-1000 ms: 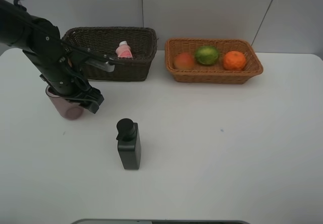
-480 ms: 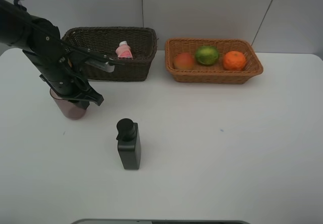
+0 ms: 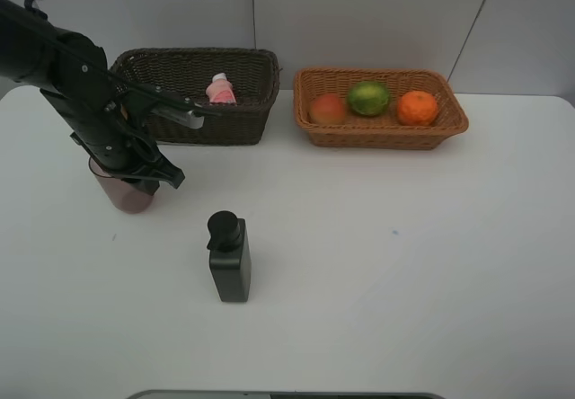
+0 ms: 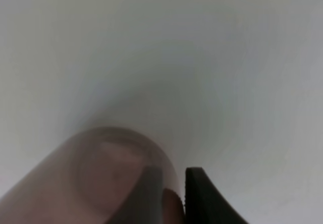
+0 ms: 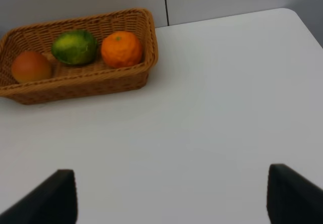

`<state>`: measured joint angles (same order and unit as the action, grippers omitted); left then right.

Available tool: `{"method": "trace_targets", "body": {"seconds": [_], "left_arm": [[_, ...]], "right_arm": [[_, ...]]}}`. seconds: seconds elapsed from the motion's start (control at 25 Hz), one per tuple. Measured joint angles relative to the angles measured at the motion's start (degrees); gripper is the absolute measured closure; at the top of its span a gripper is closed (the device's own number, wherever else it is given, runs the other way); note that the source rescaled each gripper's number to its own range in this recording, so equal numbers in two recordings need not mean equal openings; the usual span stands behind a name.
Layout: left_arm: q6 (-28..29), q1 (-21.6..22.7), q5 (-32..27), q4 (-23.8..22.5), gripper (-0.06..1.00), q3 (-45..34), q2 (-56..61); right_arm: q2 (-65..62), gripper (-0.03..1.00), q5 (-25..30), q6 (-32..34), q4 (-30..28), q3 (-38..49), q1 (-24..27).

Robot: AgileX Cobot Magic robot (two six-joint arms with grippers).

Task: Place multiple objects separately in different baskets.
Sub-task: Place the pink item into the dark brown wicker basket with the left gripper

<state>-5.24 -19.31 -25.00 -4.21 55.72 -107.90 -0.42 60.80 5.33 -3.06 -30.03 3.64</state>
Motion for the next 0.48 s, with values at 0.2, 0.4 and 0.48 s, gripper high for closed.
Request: {"method": "trace_targets", "body": {"seconds": [0.2, 0.4, 0.48], "left_arm": [[0.46, 0.0, -0.13, 0.05, 0.94, 0.0, 0.06], [5.72, 0.0, -2.47, 0.85, 0.94, 1.14, 2.51], [8.73, 0.0, -4.63, 0.92, 0.94, 3.53, 3.99]], "right_arm": [[0.0, 0.34, 0.0, 0.0, 0.0, 0.0, 0.0], [0.0, 0.34, 0.0, 0.0, 0.0, 0.0, 0.0], [0.0, 0.34, 0.0, 0.0, 0.0, 0.0, 0.0]]}}
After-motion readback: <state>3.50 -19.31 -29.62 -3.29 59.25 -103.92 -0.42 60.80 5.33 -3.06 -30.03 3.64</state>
